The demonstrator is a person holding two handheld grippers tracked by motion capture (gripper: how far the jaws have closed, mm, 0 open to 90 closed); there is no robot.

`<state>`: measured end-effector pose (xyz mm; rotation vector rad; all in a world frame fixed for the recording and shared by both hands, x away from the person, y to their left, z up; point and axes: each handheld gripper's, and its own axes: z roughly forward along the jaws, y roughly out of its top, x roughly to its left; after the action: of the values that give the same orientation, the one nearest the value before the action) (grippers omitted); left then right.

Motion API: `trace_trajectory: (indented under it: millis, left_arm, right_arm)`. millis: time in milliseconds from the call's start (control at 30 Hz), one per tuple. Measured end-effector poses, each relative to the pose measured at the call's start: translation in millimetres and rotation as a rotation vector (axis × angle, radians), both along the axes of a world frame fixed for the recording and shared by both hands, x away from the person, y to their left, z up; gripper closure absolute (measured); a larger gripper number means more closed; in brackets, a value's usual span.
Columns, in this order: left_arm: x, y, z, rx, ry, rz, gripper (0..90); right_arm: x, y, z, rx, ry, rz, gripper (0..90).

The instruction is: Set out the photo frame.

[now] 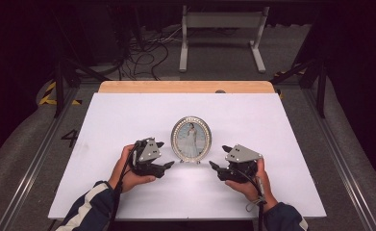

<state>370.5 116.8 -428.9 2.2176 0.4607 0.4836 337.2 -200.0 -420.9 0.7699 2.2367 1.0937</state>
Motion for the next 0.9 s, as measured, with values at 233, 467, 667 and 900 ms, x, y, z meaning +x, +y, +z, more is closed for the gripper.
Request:
trace_trajectory:
  millis: [233,467,667,900]
  left_arm:
    - [-5.8,9.2,-4.0,0.015,0.013,0.008,19.7]
    - [-12.5,22.5,-5.0,0.002,0.001,0.034,12.8]
    - [-17.4,33.2,-5.9,-0.017,0.005,0.045,11.6]
    - [-23.3,45.2,-7.0,-0.032,0.005,0.052,10.3]
  right_arm:
    - [-0.6,-2.0,-1.0,0.013,-0.013,-0.012,23.9]
    - [-1.9,0.9,-0.3,0.024,-0.007,0.034,17.6]
    - [-1.8,2.6,-3.5,0.025,0.01,0.053,15.6]
    - [-6.1,2.9,-7.9,0.013,0.01,0.053,14.9]
